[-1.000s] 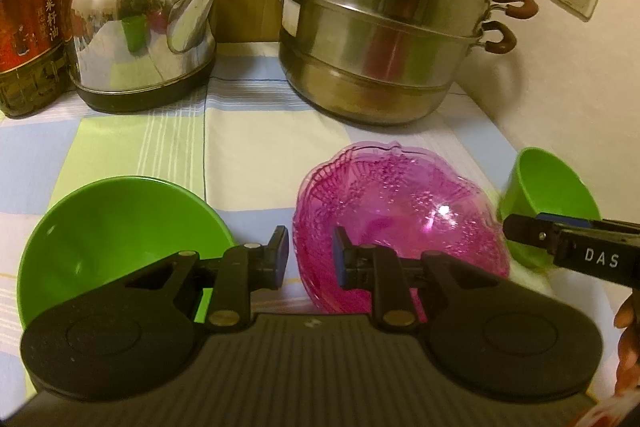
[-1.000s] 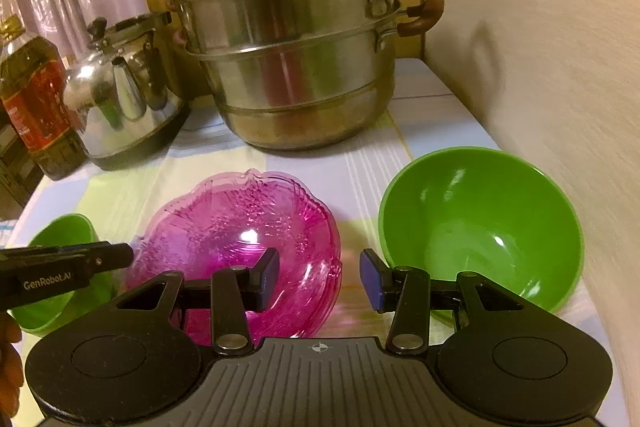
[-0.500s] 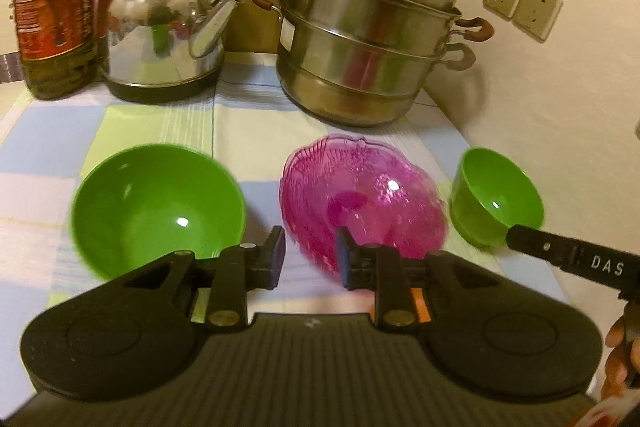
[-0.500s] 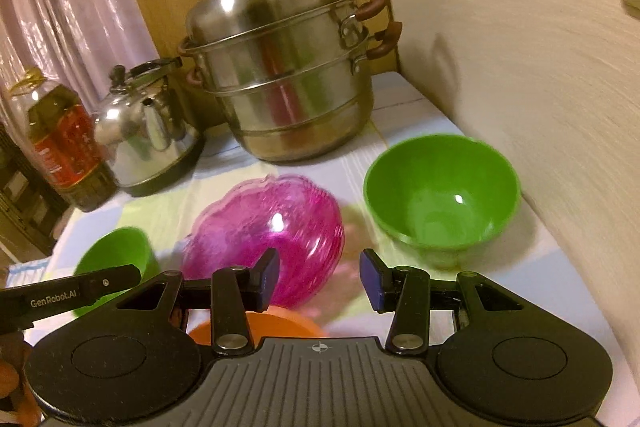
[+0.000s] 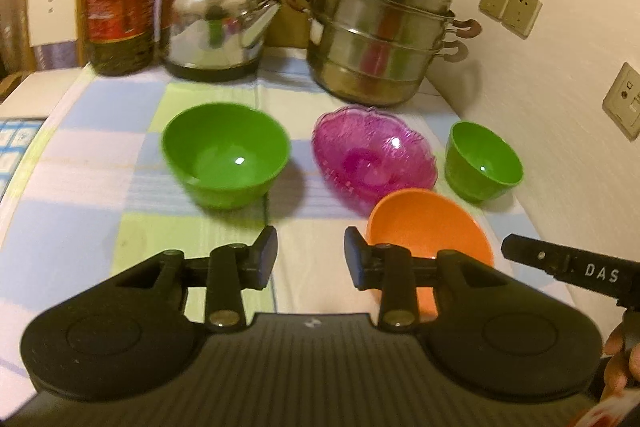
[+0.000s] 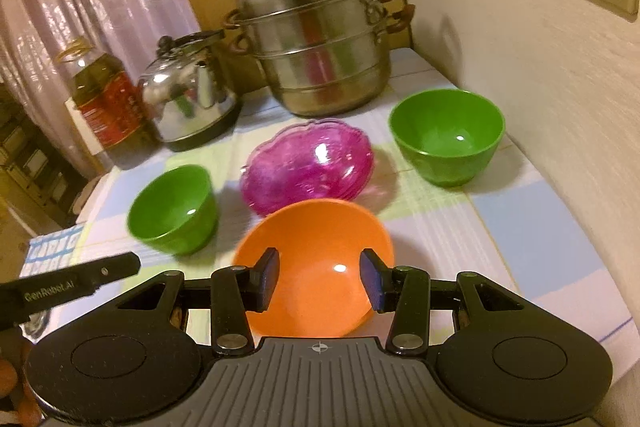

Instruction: Organize plates and bowls

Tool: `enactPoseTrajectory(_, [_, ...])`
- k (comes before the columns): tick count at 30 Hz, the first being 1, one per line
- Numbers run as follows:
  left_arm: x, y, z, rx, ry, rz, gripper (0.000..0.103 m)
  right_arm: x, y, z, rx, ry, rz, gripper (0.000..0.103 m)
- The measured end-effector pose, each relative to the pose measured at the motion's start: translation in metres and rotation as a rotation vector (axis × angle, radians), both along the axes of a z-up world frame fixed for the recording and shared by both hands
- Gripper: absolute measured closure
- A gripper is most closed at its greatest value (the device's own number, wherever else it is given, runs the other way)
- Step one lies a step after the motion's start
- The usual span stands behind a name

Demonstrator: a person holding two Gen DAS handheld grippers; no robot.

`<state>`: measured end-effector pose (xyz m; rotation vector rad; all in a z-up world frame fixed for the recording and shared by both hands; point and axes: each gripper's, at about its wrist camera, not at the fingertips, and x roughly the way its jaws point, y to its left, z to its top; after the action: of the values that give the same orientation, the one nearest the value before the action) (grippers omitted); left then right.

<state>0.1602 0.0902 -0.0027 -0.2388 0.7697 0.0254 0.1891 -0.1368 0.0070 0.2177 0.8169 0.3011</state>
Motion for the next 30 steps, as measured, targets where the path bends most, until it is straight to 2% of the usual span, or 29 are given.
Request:
enactPoseTrajectory(14, [-0.060,0.035,0.000,0.004,0.034,0.103,0.070,-0.040,0.043,0.013,-0.028,-0.007,0.105,0.058])
enactPoseTrajectory(30, [-0.056,0.066,-0.008,-0.011,0.039,0.144,0.069,-0.034,0.069,0.004,-0.054,0.005,0.136,0.058])
